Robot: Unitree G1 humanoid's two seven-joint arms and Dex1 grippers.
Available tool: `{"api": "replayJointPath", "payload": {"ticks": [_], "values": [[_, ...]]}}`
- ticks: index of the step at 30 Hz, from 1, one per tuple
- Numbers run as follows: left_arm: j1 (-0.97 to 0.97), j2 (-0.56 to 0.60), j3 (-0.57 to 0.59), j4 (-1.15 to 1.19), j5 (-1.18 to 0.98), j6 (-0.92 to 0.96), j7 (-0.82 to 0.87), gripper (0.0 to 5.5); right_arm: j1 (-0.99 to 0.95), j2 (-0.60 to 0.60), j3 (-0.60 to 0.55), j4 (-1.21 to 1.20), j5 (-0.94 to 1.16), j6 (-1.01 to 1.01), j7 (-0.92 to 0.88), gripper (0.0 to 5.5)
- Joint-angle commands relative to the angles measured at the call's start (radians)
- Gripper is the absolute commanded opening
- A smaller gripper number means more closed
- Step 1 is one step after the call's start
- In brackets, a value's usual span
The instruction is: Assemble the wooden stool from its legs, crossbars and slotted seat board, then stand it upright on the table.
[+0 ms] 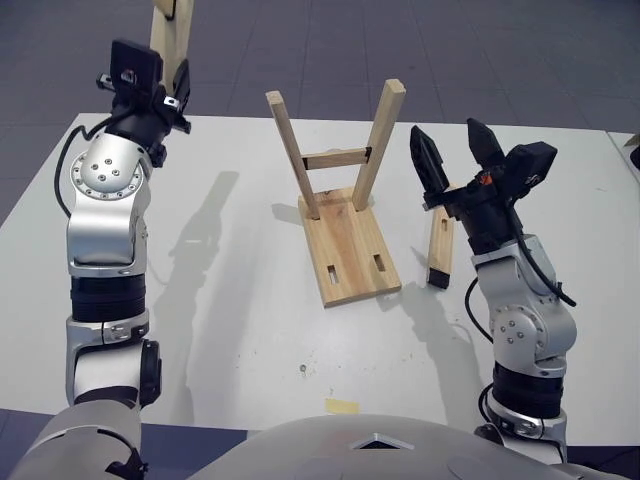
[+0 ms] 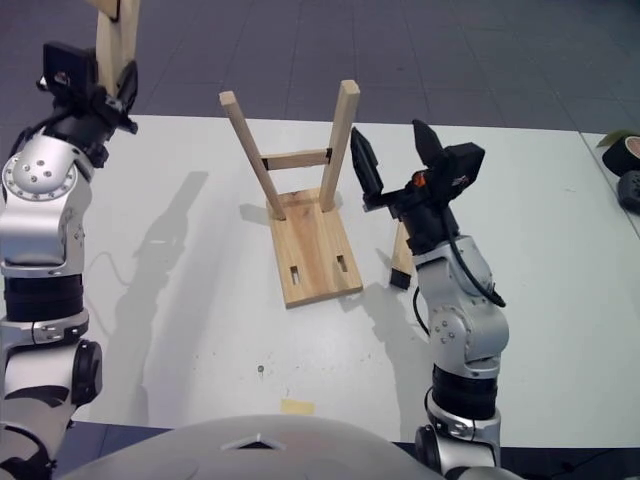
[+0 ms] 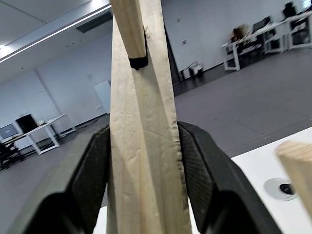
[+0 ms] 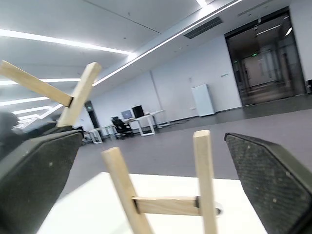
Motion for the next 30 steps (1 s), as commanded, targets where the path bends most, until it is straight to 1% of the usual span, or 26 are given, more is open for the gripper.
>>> {"api": "replayJointPath", "payload": {"ticks": [1, 5, 7, 10, 12, 16, 25, 29, 30], "values": [[-0.019, -0.013, -0.117, -0.148, -0.127, -0.076, -0.254, 2.08, -0.099, -0.048, -0.117, -0.078, 0.494, 0.084, -0.074, 5.4], [0.081, -0.005, -0.202, -0.201, -0.117, -0.094, -0.336, 2.08, -0.126, -0.05, -0.15, -0.048, 0.617, 0.059, -0.184, 5.4], [0.127, 0.007, -0.247, -0.2, -0.073, -0.127, -0.361, 2.08, -0.138, -0.046, -0.148, -0.029, 0.633, 0.051, -0.248, 5.4], [0.166, 0.012, -0.286, -0.179, -0.027, -0.165, -0.38, 2.08, -0.133, -0.034, -0.113, -0.023, 0.616, 0.053, -0.299, 5.4], [0.18, 0.008, -0.305, -0.186, -0.006, -0.178, -0.39, 2.08, -0.124, -0.034, -0.073, -0.039, 0.568, 0.059, -0.316, 5.4], [0.201, -0.004, -0.316, -0.21, 0.004, -0.177, -0.392, 2.08, -0.141, -0.026, -0.029, 0.003, 0.478, 0.057, -0.365, 5.4], [0.216, -0.018, -0.33, -0.224, 0.035, -0.181, -0.381, 2.06, -0.143, -0.002, -0.025, 0.085, 0.399, 0.052, -0.389, 5.4], [0.229, -0.022, -0.34, -0.235, 0.047, -0.178, -0.385, 2.06, -0.138, -0.014, -0.036, 0.088, 0.403, 0.068, -0.342, 5.4], [0.232, -0.024, -0.343, -0.24, 0.043, -0.175, -0.39, 2.06, -0.136, -0.016, -0.036, 0.079, 0.419, 0.075, -0.323, 5.2]]}}
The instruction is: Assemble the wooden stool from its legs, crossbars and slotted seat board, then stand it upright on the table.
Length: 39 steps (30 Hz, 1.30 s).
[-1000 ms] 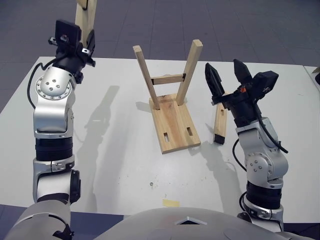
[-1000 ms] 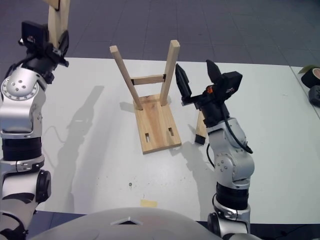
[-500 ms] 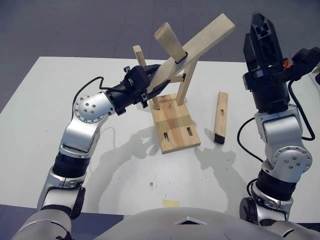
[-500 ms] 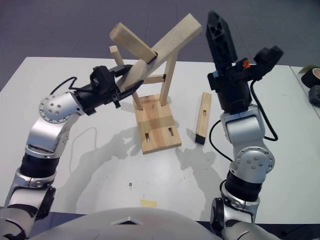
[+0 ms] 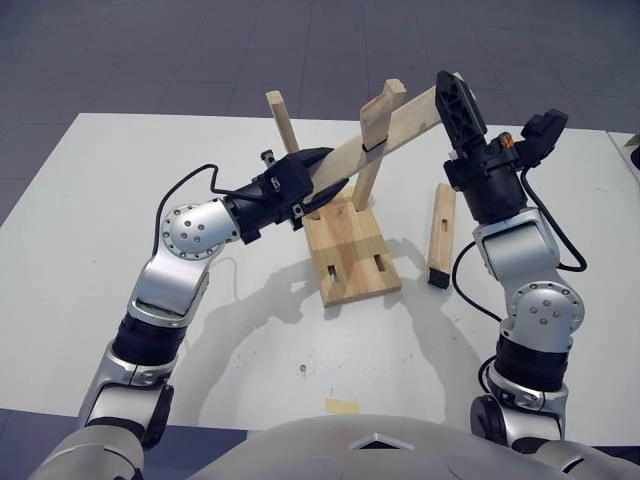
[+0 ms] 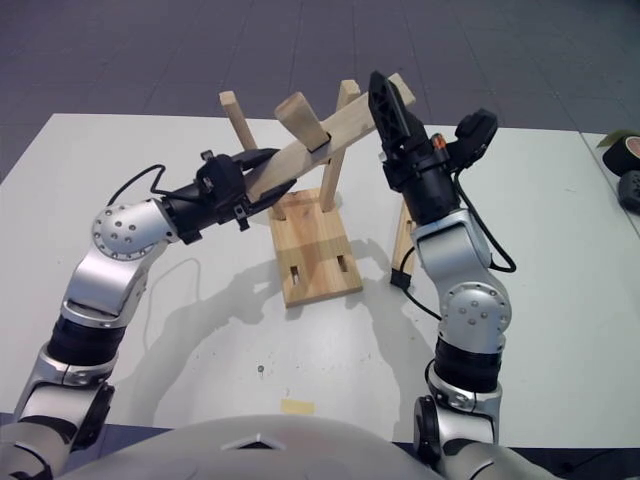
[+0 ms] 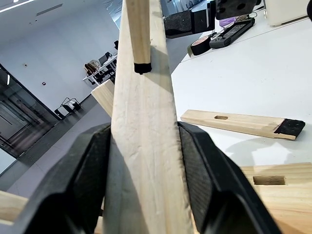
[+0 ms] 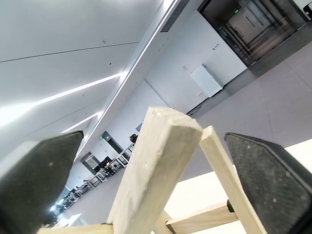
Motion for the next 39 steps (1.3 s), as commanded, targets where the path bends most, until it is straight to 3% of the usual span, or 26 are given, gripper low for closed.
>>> {"api": "replayJointPath", "payload": {"ticks": [1, 11, 26, 30, 32, 39], "values": [[0.016, -0.007, -0.015, -0.03, -0.008, 0.009, -0.019, 2.06, 0.005, -0.014, -0.005, -0.016, 0.062, 0.035, 0.079, 5.11], [0.011, -0.009, -0.005, -0.065, -0.053, 0.064, -0.055, 2.06, 0.057, -0.061, -0.029, -0.04, 0.18, 0.088, 0.214, 3.61], [0.017, -0.008, -0.018, -0.069, -0.041, 0.059, -0.068, 2.06, 0.109, -0.02, -0.034, -0.068, 0.182, 0.043, 0.181, 1.07], [0.018, -0.012, -0.011, -0.062, -0.044, 0.063, -0.063, 2.06, 0.114, 0.001, -0.042, -0.066, 0.187, 0.021, 0.157, 1.01], [0.019, -0.012, 0.007, -0.055, -0.06, 0.08, -0.059, 2.57, 0.116, 0.012, -0.057, -0.061, 0.175, 0.002, 0.137, 1.01], [-0.011, -0.013, 0.296, 0.03, -0.185, 0.225, 0.089, 3.79, 0.257, -0.058, -0.152, -0.059, 0.058, -0.022, 0.136, 1.01]]}}
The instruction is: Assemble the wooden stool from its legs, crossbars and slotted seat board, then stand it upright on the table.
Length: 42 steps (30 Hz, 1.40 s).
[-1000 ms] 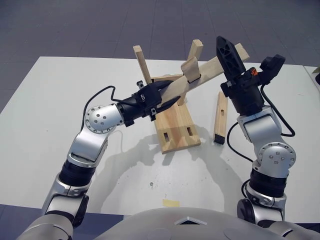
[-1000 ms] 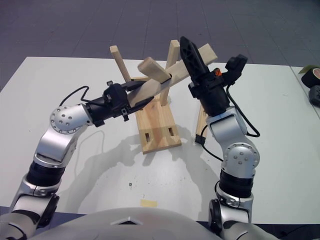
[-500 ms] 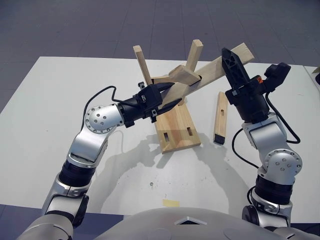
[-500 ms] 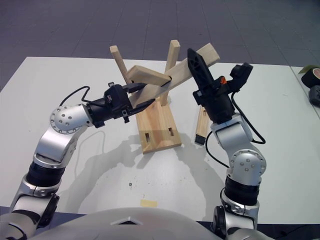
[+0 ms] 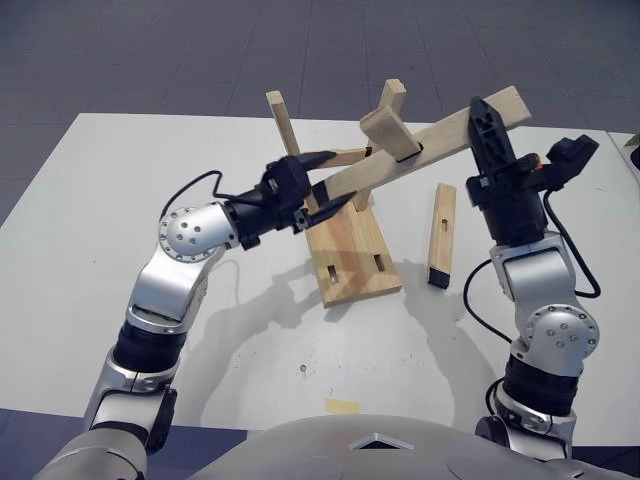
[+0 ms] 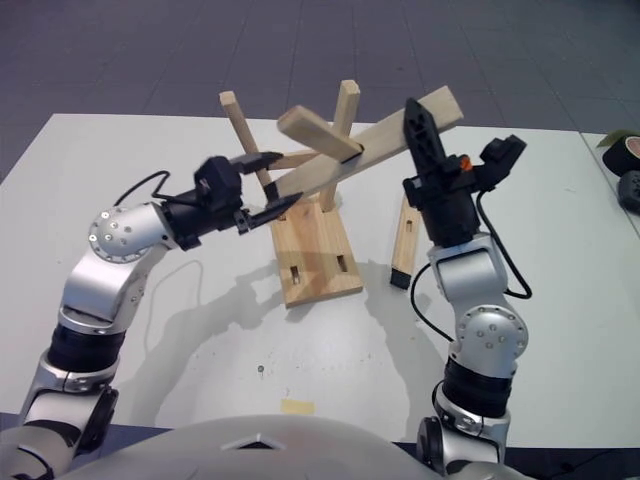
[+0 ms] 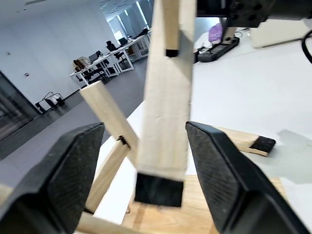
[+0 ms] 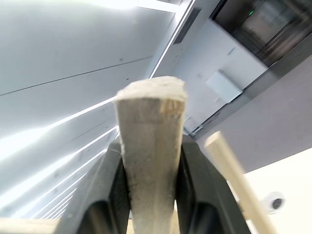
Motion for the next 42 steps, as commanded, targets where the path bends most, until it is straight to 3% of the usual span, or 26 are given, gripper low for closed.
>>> {"api": "replayJointPath", "payload": {"ticks": [1, 4, 10, 18, 22, 30, 37, 42], "values": [[-0.036, 0.001, 0.154, 0.064, -0.033, 0.079, 0.115, 3.91, 0.148, -0.048, -0.045, -0.02, -0.059, 0.01, 0.031, 1.01], [-0.043, -0.013, 0.193, 0.076, -0.023, 0.112, 0.187, 4.43, 0.24, -0.064, -0.052, -0.03, -0.093, 0.016, 0.066, 1.01], [-0.022, -0.013, 0.154, 0.062, 0.001, 0.113, 0.205, 5.4, 0.273, -0.114, -0.043, 0.002, -0.193, 0.012, 0.15, 1.01], [-0.02, -0.006, 0.127, 0.069, 0.019, 0.098, 0.203, 5.4, 0.284, -0.132, -0.038, 0.046, -0.307, 0.004, 0.22, 1.01], [-0.026, -0.009, 0.108, 0.073, 0.032, 0.089, 0.204, 5.4, 0.302, -0.157, 0.041, 0.025, -0.485, -0.034, 0.233, 1.01], [-0.024, -0.004, 0.075, 0.072, 0.057, 0.064, 0.193, 5.4, 0.342, -0.122, 0.108, 0.01, -0.617, 0.042, 0.034, 1.03], [-0.01, -0.001, 0.056, 0.065, 0.078, 0.048, 0.196, 5.4, 0.309, -0.222, 0.179, -0.063, -0.722, 0.154, -0.098, 1.05], [-0.004, -0.001, 0.043, 0.067, 0.098, 0.033, 0.195, 5.4, 0.302, -0.247, 0.162, -0.069, -0.738, 0.214, -0.156, 1.05]]}}
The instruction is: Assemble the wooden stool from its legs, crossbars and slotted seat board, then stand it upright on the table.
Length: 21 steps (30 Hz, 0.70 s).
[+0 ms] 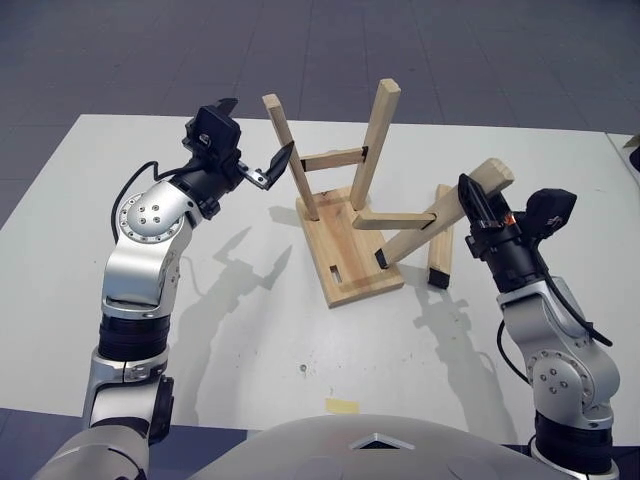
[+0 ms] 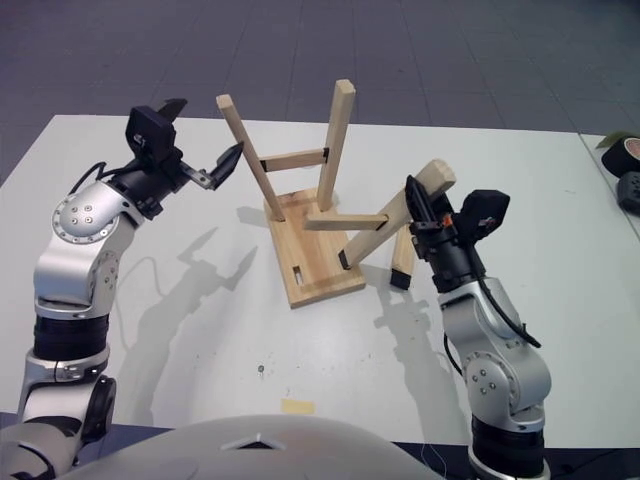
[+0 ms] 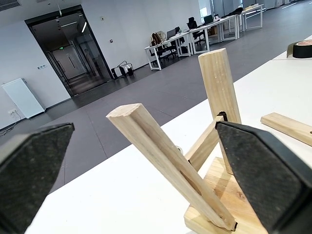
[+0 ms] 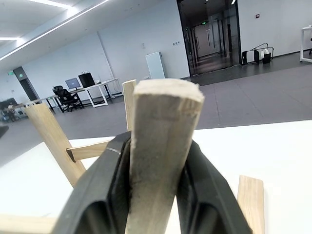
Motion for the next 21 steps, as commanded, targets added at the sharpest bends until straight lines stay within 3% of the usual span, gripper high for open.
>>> {"api": "replayJointPath", "payload": {"ticks": [1, 4, 10, 14, 21], "values": [[0.017, 0.008, -0.022, 0.0, 0.03, -0.023, -0.007, 5.4, 0.08, -0.07, -0.011, 0.1, -0.156, 0.196, -0.125, 1.05], [0.023, 0.009, -0.033, 0.0, 0.041, -0.032, -0.006, 5.4, 0.06, -0.075, 0.015, 0.107, -0.147, 0.205, -0.111, 1.05], [0.02, 0.007, -0.055, 0.009, 0.068, -0.053, -0.011, 5.4, 0.03, -0.169, 0.201, 0.131, -0.278, 0.143, 0.036, 1.08], [0.011, -0.007, -0.058, 0.011, 0.058, -0.044, -0.009, 5.4, 0.031, -0.014, 0.134, 0.199, -0.148, 0.187, -0.043, 1.11], [-0.012, -0.009, -0.069, 0.03, 0.068, -0.051, -0.017, 5.4, -0.049, 0.089, 0.143, 0.205, -0.108, 0.076, 0.03, 1.01]]}}
